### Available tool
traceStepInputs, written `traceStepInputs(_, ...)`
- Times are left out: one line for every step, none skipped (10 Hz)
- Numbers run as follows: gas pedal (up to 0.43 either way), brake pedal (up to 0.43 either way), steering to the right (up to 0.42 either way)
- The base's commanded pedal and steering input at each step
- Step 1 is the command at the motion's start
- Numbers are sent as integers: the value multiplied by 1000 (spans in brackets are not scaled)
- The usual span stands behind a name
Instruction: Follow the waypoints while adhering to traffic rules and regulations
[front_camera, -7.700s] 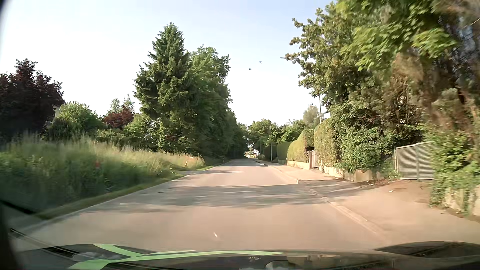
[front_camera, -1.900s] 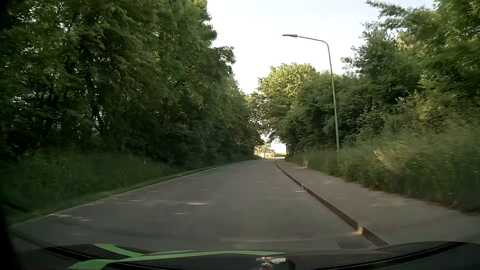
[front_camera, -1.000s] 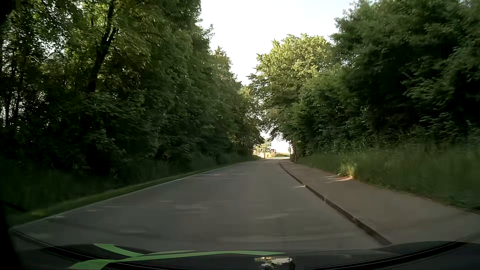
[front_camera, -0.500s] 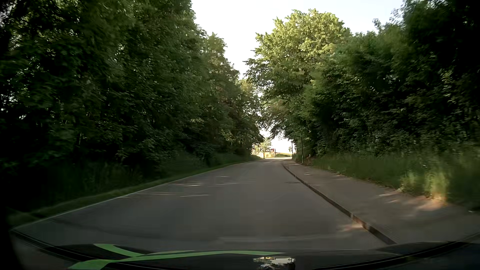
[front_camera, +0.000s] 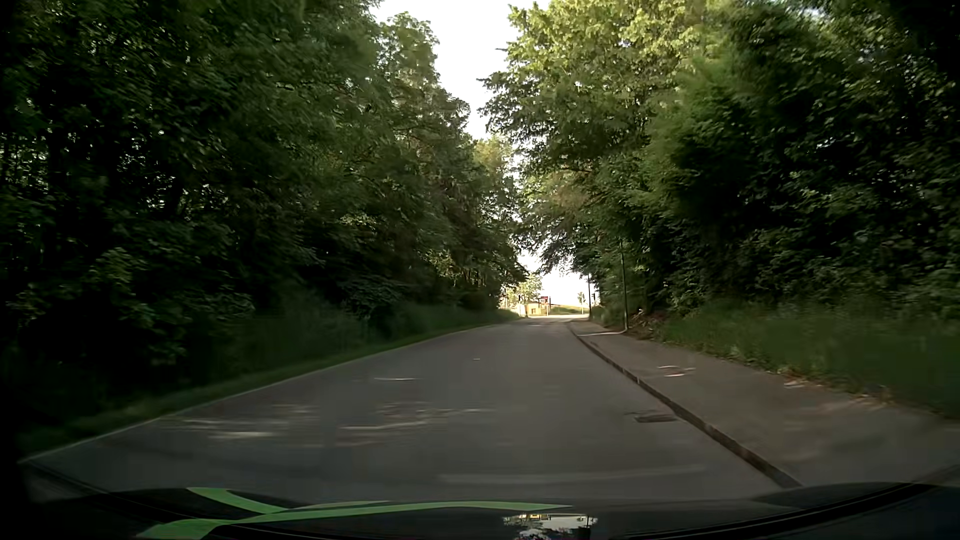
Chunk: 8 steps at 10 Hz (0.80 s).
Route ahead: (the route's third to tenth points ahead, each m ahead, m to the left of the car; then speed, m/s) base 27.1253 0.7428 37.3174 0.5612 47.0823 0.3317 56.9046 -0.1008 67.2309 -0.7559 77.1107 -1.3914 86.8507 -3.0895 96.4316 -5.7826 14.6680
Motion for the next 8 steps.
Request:
traceStepInputs(138, 0, 3)
traceStepInputs(138, 0, 3)
traceStepInputs(138, 0, 3)
traceStepInputs(138, 0, 3)
traceStepInputs(138, 0, 3)
traceStepInputs(138, 0, 3)
traceStepInputs(138, 0, 3)
traceStepInputs(138, 0, 3)
